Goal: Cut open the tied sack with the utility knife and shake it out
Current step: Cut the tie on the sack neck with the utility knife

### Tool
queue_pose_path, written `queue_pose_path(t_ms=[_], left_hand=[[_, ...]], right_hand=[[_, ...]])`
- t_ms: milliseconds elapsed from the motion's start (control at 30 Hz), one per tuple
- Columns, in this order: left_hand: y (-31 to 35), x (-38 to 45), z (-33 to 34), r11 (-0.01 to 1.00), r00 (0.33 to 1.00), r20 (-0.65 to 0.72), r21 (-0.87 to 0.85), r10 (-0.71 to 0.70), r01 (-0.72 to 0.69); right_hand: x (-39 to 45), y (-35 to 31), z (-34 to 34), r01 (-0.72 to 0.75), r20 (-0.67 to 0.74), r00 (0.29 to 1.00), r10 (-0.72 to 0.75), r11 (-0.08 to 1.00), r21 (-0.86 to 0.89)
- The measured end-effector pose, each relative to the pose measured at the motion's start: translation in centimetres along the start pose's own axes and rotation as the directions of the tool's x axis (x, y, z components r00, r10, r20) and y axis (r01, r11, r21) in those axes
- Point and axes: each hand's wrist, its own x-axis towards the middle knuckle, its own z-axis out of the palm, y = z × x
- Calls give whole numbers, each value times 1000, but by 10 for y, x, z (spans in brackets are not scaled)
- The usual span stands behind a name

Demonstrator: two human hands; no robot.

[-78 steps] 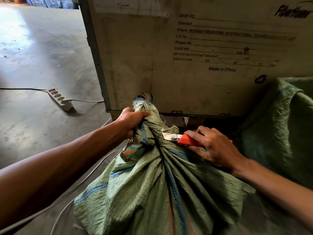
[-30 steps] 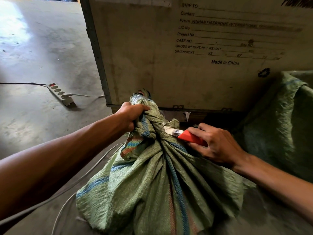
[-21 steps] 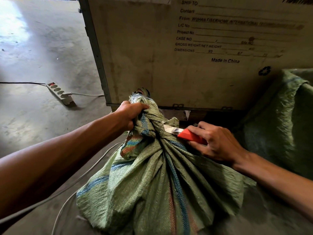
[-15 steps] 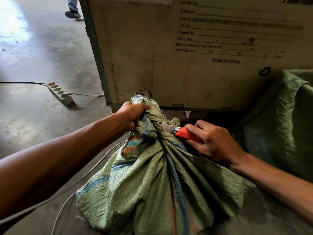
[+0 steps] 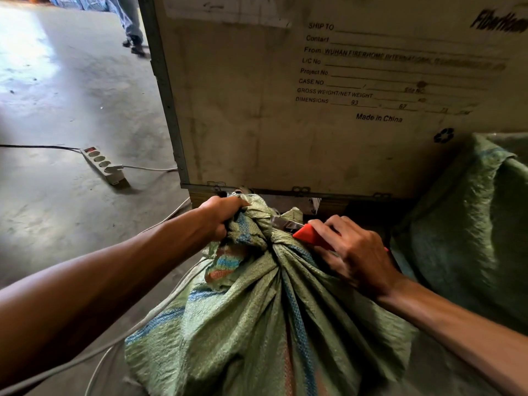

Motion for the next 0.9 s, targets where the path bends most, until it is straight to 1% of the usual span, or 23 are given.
queue_pose_path(t_ms=[67,100,133,167,200,267,300,333,367,400,433,467,500,567,633,700,767,800,833,900], left_hand=[[-5,1,2,1000,999,-40,20,13,-13],[-9,1,5,999,998,-56,50,17,-14],[-14,-1,9,997,998,-54,81,16,-12],[-20,-3,13,996,999,-40,91,14,-10],[-26,-4,17,997,1000,-19,81,19,-17],[-27,-5,22,996,998,10,55,64,-64],[-26,-4,19,995,996,3,35,91,-91],[-23,-5,15,993,993,-8,19,116,-116],[-20,-6,10,991,990,-16,2,137,-137],[-16,-6,5,988,988,-26,-9,151,-152],[-13,-8,1,987,987,-33,-13,160,-160],[-11,-11,-2,986,986,-31,-13,165,-165],[-8,-14,-3,985,985,-28,-10,172,-172],[-4,-17,-1,982,982,-17,-11,190,-190],[-1,-17,1,979,980,-4,-17,201,-201],[2,-16,4,981,981,3,-6,195,-195],[6,-17,4,983,983,-23,1,185,-185],[7,-16,2,984,983,-39,4,178,-178],[7,-15,0,986,985,-54,6,166,-166],[6,-10,-5,991,989,-65,11,130,-130]], right_hand=[[4,-5,0,-55,-20,998,55,998,38],[12,-9,-3,-126,-65,989,132,988,85],[25,-12,-7,-204,-127,967,223,968,145],[41,-13,-12,-252,-181,940,288,947,200],[58,-11,-20,-263,-211,926,314,935,237],[83,-4,-36,-268,-223,911,348,908,322],[88,1,-39,-270,-203,906,373,875,401],[86,5,-38,-296,-149,895,420,811,505],[81,7,-33,-354,-52,875,481,709,609],[74,7,-27,-424,61,849,525,607,672],[67,5,-19,-489,155,820,551,535,689],[60,2,-12,-537,219,799,560,501,679],[54,-2,-7,-561,262,789,555,479,675],[48,-11,-1,-567,321,793,518,435,700],[46,-18,2,-556,347,811,471,438,707],[46,-21,0,-561,342,815,468,486,670],[45,-17,-4,-552,297,827,477,592,588],[43,-14,-7,-533,287,844,452,656,535],[39,-11,-10,-505,296,863,410,706,496],[31,-5,-15,-453,356,881,311,770,449]])
